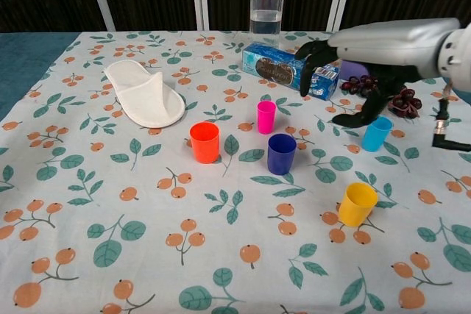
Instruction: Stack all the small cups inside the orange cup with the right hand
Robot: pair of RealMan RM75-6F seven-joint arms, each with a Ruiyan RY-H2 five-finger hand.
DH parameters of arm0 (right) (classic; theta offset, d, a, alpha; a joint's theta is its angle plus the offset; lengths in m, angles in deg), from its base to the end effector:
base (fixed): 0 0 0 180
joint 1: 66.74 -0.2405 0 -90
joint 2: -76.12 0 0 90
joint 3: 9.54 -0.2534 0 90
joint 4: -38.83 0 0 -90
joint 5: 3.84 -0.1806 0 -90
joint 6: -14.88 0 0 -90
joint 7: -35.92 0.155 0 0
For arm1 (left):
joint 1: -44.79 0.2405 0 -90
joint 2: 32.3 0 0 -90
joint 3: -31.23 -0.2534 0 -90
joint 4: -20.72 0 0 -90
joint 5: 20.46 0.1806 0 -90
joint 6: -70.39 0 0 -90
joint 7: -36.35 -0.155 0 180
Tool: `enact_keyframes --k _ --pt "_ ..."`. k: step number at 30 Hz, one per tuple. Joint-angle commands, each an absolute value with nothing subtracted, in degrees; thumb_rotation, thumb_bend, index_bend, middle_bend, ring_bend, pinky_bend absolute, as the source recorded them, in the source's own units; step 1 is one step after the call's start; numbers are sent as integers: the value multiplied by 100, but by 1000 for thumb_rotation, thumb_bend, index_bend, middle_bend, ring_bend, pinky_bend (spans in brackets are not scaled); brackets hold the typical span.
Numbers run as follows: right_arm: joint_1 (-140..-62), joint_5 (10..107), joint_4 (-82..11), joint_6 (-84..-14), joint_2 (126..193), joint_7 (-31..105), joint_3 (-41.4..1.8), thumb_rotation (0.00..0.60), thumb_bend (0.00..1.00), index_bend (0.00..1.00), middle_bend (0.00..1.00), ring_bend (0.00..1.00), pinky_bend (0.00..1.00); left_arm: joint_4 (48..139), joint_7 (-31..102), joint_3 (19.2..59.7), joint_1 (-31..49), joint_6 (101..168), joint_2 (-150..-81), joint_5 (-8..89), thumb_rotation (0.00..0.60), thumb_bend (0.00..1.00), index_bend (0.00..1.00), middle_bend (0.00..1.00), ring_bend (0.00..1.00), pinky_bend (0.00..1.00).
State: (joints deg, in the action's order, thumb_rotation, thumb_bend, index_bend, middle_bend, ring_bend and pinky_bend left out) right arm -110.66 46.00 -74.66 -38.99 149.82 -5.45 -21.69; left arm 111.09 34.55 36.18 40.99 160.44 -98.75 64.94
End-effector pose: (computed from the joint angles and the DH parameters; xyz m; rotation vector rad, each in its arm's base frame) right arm -0.0970 -0.3056 0.0570 2.0311 -0.8898 0.8083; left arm -0.2972 0.1896 0.1936 -1.3004 -0.8093 -0.9439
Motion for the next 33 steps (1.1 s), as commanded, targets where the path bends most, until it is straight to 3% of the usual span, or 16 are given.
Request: enact_keyframes --k 1,9,17,33 --pt "-11306 4333 -7390 -4060 15282 -774 -2117 600 430 326 0 19 0 11110 3467 3622 4101 16043 -9873 6484 600 730 101 5 0 0" --pt "-11617 3929 -7254 -4188 15623 -929 -2017 600 430 324 0 16 0 11104 3502 3630 4098 16030 -9866 6465 600 730 101 5 0 0" --pt "-11860 3632 -7015 -4315 15898 -967 -1979 600 430 214 0 2 0 11103 3516 3636 4100 16035 -9862 6459 600 730 101 5 0 0" --pt "-12026 3486 -6644 -4377 16153 -881 -1760 600 429 213 0 0 0 11097 3516 3641 4096 16016 -9860 6437 600 730 101 5 0 0"
